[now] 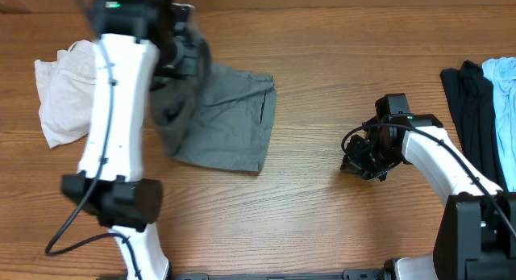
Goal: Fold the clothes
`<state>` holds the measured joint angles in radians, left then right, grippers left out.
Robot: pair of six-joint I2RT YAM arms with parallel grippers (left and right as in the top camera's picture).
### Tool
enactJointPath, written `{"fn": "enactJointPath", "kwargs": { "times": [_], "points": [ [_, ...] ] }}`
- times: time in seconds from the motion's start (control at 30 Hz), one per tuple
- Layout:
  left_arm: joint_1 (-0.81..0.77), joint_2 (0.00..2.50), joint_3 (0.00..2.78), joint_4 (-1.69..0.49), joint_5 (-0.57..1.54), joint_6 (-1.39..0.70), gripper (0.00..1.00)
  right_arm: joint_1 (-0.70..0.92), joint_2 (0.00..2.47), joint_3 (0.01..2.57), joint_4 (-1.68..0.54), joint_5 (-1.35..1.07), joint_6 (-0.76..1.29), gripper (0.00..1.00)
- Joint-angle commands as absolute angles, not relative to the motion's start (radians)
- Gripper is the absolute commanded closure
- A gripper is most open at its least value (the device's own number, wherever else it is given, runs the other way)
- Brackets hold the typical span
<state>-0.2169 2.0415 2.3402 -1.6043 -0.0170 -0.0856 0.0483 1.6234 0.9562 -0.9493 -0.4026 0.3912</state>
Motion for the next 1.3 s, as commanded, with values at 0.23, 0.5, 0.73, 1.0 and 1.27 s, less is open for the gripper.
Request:
{"fn": "enactJointPath", "kwargs": {
  "times": [0.23,0.5,0.73,1.0,1.27],
  "points": [
    [-0.366,2.272,2.327,-1.577,-0.168,-0.372,0.96,0.055,1.6,0.971,-0.957,-0.424,0.359,0.96],
    [-0.421,2.348,2.329,-1.494,-0.035,-0.537,0.41,0.055,1.6,0.971,-0.96,-0.424,0.358,0.96],
    [-0.369,2.333,2.497,-1.681,-0.033,-0.45,0.0,0.055,1.6,0.971,-0.958,-0.424,0.336,0.96],
    [-0.187,2.224,2.562,-1.69,0.051,-0.357,0.0,0.059,1.581,1.079,-0.947,-0.675,0.199,0.87],
    [-0.1,2.239,2.542,-1.69,0.111,-0.175,0.96,0.176,1.584,1.15,-0.67,-0.785,0.364,0.96]
  ]
}}
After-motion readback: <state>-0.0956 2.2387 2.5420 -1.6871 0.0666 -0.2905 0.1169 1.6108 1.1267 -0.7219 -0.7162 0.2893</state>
